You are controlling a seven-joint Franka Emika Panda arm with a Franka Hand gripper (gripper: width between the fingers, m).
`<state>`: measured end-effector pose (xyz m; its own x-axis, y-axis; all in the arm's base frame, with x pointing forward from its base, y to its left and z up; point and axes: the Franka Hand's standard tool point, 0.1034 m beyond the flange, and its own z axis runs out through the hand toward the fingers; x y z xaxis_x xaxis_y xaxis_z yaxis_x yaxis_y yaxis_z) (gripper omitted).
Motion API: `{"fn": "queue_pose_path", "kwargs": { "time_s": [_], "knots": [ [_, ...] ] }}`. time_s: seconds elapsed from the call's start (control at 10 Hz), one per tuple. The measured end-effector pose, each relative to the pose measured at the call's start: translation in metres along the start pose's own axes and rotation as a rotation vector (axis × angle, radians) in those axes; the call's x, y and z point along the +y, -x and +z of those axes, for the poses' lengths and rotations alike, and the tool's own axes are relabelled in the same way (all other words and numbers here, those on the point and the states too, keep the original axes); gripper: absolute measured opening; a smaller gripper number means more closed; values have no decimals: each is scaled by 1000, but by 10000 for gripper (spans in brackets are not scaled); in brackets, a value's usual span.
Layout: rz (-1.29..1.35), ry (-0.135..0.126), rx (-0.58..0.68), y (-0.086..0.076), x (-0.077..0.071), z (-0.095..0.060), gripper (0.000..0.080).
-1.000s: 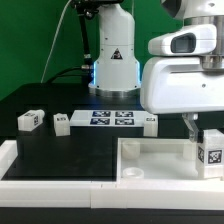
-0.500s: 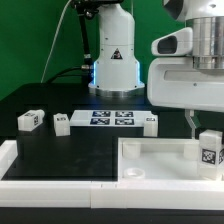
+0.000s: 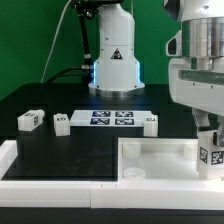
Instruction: Assemble one leg
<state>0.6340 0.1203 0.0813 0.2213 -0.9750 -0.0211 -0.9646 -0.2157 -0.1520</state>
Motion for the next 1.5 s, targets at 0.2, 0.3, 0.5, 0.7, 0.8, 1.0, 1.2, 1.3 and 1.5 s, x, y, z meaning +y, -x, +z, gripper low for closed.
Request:
{"fn": "queue_pose_path", "kwargs": {
  "time_s": [0.2, 0.3, 0.5, 0.7, 0.8, 1.0, 1.2, 1.3, 1.5],
  "knots": [
    [35, 0, -1, 0, 0, 0, 294],
    [-1, 0, -2, 1, 0, 0, 321],
    [-94, 0, -1, 1, -1, -1, 497],
    [-376, 5, -3, 1, -1, -1, 641],
    [-475, 4, -2, 0, -1, -1, 641],
    [-753, 4, 0, 0, -1, -1, 648],
    [-1024, 11, 6, 1, -1, 0, 649],
    [-1152, 17, 12, 2, 0, 1, 649],
    [-1320, 23, 25, 5, -2, 1, 649]
  ]
}}
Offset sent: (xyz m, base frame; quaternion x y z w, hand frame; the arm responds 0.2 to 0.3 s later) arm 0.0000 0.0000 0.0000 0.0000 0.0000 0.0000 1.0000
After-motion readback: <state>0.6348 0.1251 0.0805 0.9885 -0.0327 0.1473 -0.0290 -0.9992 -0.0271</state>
